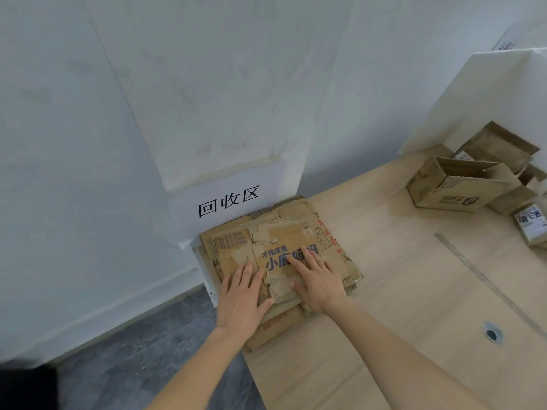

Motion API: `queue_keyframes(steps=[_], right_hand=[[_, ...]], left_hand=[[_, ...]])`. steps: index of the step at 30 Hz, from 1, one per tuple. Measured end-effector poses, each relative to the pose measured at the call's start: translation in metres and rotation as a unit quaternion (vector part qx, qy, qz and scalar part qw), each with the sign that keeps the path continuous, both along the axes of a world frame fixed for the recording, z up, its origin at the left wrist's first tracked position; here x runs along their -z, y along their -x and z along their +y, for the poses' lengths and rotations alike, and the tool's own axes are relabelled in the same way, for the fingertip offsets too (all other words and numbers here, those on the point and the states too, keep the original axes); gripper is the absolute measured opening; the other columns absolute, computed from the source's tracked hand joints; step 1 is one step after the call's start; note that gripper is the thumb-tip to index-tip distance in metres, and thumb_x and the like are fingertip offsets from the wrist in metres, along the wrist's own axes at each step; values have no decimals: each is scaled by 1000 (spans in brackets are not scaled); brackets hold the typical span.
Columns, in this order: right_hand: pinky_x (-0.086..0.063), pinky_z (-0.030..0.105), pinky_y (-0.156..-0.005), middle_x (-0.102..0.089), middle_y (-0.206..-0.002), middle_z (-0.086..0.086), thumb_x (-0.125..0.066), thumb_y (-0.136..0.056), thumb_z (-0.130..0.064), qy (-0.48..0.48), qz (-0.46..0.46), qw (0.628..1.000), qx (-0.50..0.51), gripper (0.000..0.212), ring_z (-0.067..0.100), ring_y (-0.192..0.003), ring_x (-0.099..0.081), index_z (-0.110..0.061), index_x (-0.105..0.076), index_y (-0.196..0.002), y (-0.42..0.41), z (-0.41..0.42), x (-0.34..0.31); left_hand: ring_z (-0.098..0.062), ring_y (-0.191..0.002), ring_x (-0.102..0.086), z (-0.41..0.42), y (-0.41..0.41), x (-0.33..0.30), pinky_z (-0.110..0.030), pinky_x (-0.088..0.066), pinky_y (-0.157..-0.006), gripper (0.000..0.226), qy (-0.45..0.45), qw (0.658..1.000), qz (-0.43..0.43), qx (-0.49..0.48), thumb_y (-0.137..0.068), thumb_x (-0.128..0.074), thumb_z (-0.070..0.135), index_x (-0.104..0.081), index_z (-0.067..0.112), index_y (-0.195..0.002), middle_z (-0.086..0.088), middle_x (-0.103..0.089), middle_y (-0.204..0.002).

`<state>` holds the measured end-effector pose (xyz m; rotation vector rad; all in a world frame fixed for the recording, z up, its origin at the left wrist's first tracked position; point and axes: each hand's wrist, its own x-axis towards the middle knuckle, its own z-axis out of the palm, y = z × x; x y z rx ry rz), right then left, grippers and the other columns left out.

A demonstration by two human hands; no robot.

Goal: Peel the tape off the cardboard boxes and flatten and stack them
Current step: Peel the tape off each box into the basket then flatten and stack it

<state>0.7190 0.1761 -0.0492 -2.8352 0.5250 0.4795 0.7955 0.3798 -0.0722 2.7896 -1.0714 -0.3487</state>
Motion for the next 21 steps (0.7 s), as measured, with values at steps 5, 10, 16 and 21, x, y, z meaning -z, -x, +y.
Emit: queue_keyframes(steps=[5, 10, 16, 21], right_hand=[[-9, 43, -126, 0, -171, -7, -43, -102, -52, 5, -51, 999, 17, 67, 17, -157, -4, -46, -8, -159, 31, -11, -36], [-11, 42, -126, -10, -170, -5, -43, -102, -53, 22, -78, 995, 65, 65, 17, -157, -8, -42, -13, -159, 111, -40, -87], [-13, 39, -126, -9, -170, -7, -39, -104, -53, 72, -97, 983, 136, 62, 15, -156, -9, -40, -14, -160, 274, -87, -164], [-22, 38, -122, -20, -168, -5, -43, -103, -53, 110, -133, 967, 189, 62, 17, -153, -22, -37, -21, -159, 454, -114, -228]], left_hand=[[-17, -157, -5, -16, 13, -39, -42, -6, -127, 79, 21, 999, -33, 27, -100, -32, 68, -15, 24, -163, 1, -7, -171], [-18, -157, -9, -57, 64, -93, -39, -3, -127, 78, 59, 992, -65, 85, -101, -33, 66, -16, 22, -163, -1, -11, -171], [-19, -153, -22, -117, 185, -171, -38, -8, -126, 70, 104, 978, -106, 149, -100, -42, 62, -29, 25, -158, 0, -27, -166], [-21, -152, -27, -158, 338, -237, -39, -16, -125, 70, 163, 965, -117, 171, -100, -45, 61, -30, 25, -158, -1, -29, -165]])
